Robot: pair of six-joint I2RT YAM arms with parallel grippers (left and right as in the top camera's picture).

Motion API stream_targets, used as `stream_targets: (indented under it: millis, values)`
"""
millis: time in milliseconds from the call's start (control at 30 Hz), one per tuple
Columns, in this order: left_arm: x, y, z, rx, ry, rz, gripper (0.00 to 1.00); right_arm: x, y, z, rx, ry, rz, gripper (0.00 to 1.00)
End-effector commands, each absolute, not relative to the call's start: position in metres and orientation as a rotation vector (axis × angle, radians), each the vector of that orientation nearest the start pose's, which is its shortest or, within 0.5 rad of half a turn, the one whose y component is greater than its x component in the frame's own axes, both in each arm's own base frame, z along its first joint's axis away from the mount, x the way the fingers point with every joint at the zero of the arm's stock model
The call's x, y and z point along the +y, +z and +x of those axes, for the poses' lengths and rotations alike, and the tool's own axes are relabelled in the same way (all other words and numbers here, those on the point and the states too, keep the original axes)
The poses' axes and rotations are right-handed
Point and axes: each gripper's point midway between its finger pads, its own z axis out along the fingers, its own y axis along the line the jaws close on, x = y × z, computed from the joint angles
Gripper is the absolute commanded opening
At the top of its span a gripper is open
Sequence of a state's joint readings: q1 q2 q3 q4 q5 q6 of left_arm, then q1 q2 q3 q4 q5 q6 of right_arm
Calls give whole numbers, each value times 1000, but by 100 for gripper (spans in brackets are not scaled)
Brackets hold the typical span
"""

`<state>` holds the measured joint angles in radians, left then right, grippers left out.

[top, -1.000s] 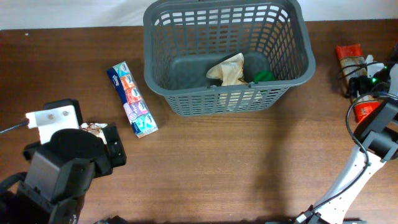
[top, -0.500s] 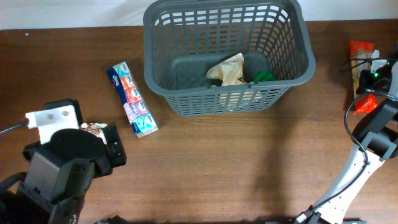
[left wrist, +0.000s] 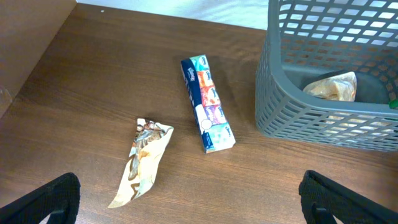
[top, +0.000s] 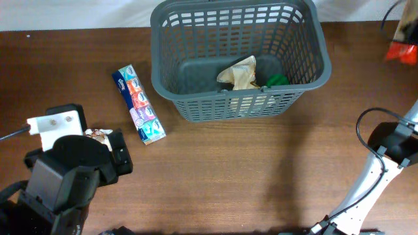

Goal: Pack container
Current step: 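Lift the pasta package with the right gripper over the basket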

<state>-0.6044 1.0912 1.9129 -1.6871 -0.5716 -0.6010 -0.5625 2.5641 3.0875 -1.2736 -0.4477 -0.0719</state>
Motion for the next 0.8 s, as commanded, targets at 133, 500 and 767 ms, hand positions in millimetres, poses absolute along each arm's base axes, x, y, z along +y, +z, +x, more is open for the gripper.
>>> stream_targets:
  millis: [133,500,767]
  values:
    - [-16,401,187,2258,87,-226,100,-105,475,495,1817,396,-145,4]
    - [-16,401,187,2258,87,-226,99,74,496,467,1699,538,-659,4]
    - [-16,401,187,2258,86,-226,100,128,451,438,1636,430,-1110,4]
